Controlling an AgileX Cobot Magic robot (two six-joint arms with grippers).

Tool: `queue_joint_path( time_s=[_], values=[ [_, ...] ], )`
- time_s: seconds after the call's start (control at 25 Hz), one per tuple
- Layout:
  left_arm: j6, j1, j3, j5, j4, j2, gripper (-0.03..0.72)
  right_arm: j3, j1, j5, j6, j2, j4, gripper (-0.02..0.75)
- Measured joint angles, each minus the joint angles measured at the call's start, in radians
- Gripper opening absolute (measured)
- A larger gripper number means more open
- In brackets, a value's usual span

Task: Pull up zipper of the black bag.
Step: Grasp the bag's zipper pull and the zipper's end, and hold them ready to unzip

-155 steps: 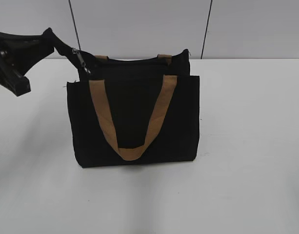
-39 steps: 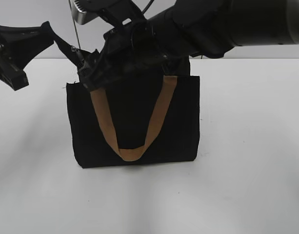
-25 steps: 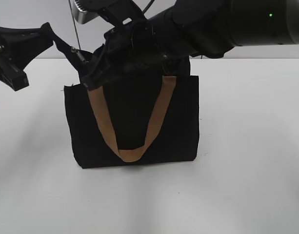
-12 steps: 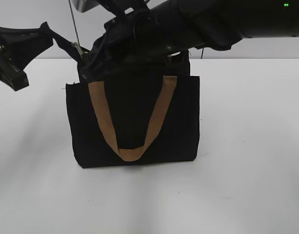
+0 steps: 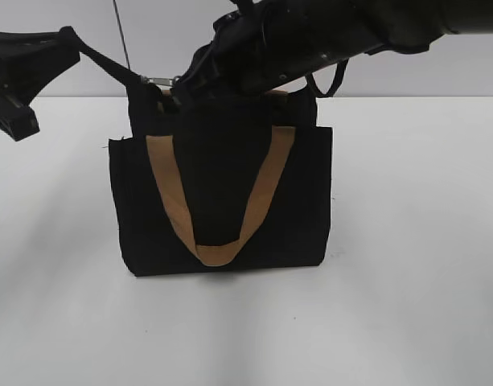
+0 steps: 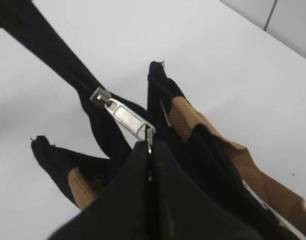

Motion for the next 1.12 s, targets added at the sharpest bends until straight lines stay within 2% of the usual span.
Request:
queue_joint_path(
  time_s=[0.16, 0.68, 0.8, 1.12],
  values=[
    [0.0, 0.0, 0.0, 0.018, -0.022, -0.021, 0.022, -0.001, -0.017, 0.043, 0.098, -0.008, -0.089, -0.001],
    [0.0, -0.001, 0.009, 0.055, -0.077, -0.033, 0.022, -0.008, -0.026, 0.114, 0.43, -0.049, -0.49, -0.001],
    [0.0, -0.001, 0.009, 0.073, -0.089, -0.034, 0.022, -0.008, -0.059, 0.153, 0.469, -0.062, -0.529, -0.001],
    [0.0, -0.001, 0.009, 0.082, -0.098, -0.034, 0.022, -0.008, -0.196, 0.255, 0.491, -0.118, -0.543, -0.001]
  ],
)
